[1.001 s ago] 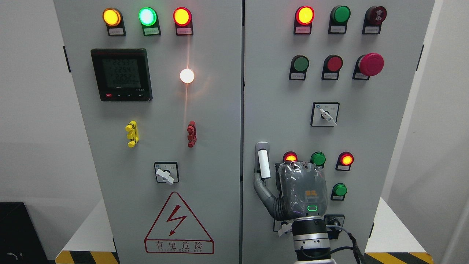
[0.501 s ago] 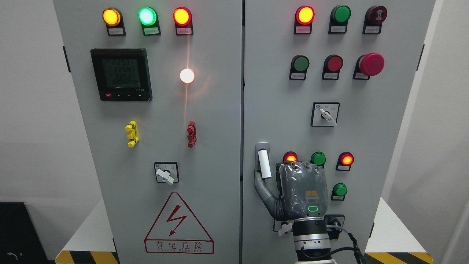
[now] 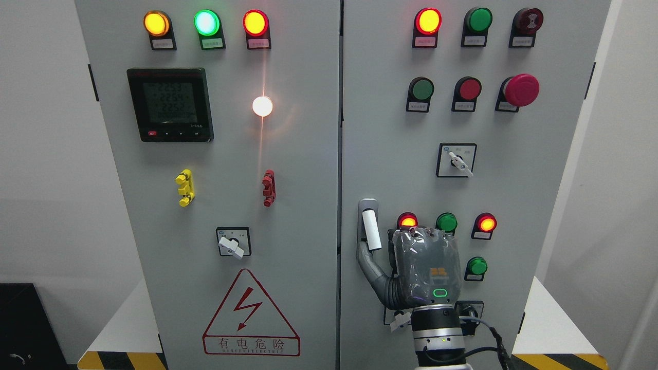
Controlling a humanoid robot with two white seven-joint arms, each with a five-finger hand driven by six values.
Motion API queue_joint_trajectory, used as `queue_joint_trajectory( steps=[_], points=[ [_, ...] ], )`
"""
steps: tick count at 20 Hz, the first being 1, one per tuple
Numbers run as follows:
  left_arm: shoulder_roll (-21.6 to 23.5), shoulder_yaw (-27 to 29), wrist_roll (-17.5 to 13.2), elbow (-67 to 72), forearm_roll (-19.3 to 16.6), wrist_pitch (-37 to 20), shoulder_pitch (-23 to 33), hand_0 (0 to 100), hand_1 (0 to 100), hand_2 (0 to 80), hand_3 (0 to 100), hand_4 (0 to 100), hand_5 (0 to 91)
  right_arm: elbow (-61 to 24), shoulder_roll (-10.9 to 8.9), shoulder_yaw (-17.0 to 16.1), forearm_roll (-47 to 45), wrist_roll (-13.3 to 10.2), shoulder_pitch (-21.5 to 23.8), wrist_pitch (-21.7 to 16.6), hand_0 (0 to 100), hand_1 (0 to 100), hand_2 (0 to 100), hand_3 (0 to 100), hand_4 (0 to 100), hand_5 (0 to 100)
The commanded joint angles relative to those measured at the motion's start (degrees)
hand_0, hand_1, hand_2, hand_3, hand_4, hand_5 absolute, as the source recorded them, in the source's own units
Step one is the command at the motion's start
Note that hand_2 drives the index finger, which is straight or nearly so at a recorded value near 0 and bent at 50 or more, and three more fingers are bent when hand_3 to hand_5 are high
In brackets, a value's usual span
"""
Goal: Release door handle
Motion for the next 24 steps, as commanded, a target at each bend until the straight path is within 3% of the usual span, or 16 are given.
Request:
queue_joint_trajectory(
  steps=[1,24],
  points=[
    [0.0,0.0,0.0,0.0,0.0,0.0,0.5,12,56,0.0,0,0,0.0,-0.5,0.0,-0.2,-0.1,-0.2,0.0,0.1,52,26,98,100,98,100],
    [0.0,0.0,0.0,0.0,0.0,0.0,0.5,12,56,0.0,0,0,0.0,-0.6,-0.09,-0.9,-0.1,-0.6,0.2,0.0,54,26,98,100,98,100]
  ],
)
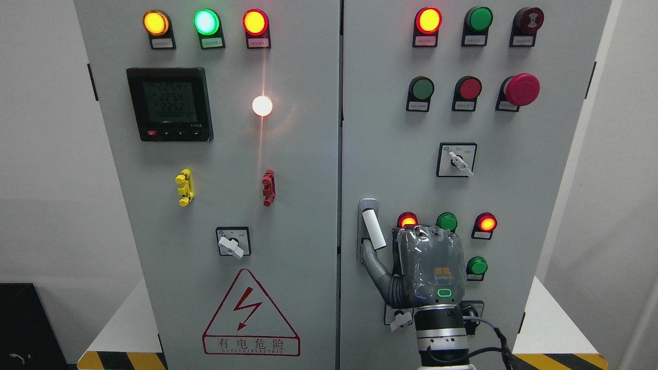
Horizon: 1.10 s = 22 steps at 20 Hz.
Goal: Release door handle
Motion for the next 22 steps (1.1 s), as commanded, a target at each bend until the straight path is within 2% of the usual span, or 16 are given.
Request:
queue_joint_trajectory(
  steps=[1,22],
  points=[
    [0.0,0.0,0.0,0.0,0.0,0.0,0.4,12,56,0.0,0,0,0.0,-0.1,-0.06,-0.3,0.0,0.1,0.0,0.0,54,26,98,100,98,100],
    [0.0,0.0,0.0,0.0,0.0,0.0,0.4,12,56,0.0,0,0,0.0,-0.1,-0.06,-0.8,0.0,0.0,0.0,0.0,54,29,98,100,98,100]
  ],
)
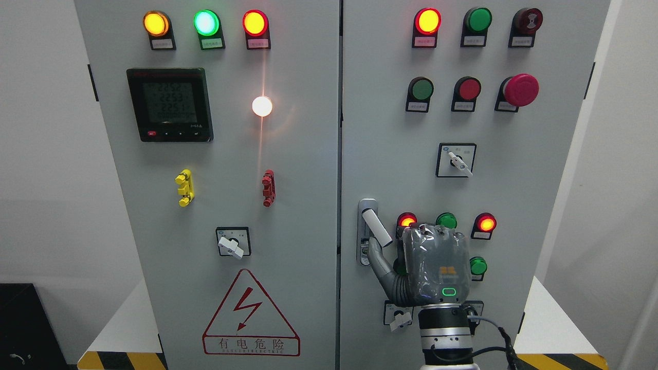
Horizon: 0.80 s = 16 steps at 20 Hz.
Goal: Release door handle
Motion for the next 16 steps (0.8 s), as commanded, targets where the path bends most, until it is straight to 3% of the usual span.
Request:
queue_joint_trajectory(
  steps=[1,16],
  points=[
    [0.0,0.0,0.0,0.0,0.0,0.0,0.5,12,56,0.0,0,0,0.0,0.0,-0.01,-0.2,0.0,0.4,0.1,0.0,54,29,98,100,98,100],
    [0.0,0.0,0.0,0.0,0.0,0.0,0.5,12,56,0.0,0,0,0.0,-0.3,-0.01,-1.1,0.0,-0.3,0.2,-0.1,54,30,98,100,98,100]
  ],
)
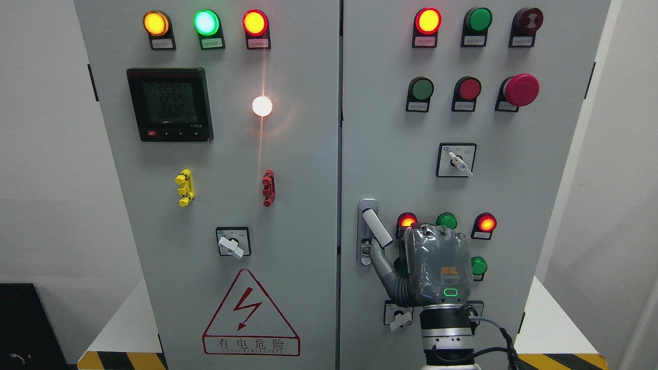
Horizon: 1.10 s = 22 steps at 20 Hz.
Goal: Release door handle
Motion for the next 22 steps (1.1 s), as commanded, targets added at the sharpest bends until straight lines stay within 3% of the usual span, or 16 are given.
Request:
queue_joint_trajectory(
  steps=[1,22],
  points=[
    [0.0,0.0,0.0,0.0,0.0,0.0,0.4,12,56,0.0,0,0,0.0,-0.2,0.0,-0.7,0.0,-0.3,0.0,0.0,55,30,98,100,98,100],
    [0.0,0.0,0.0,0.0,0.0,0.0,0.4,12,56,0.0,0,0,0.0,-0.7,-0.09,-1.4,0.0,-0.3,0.0,0.0,55,30,97,100,98,100]
  ],
)
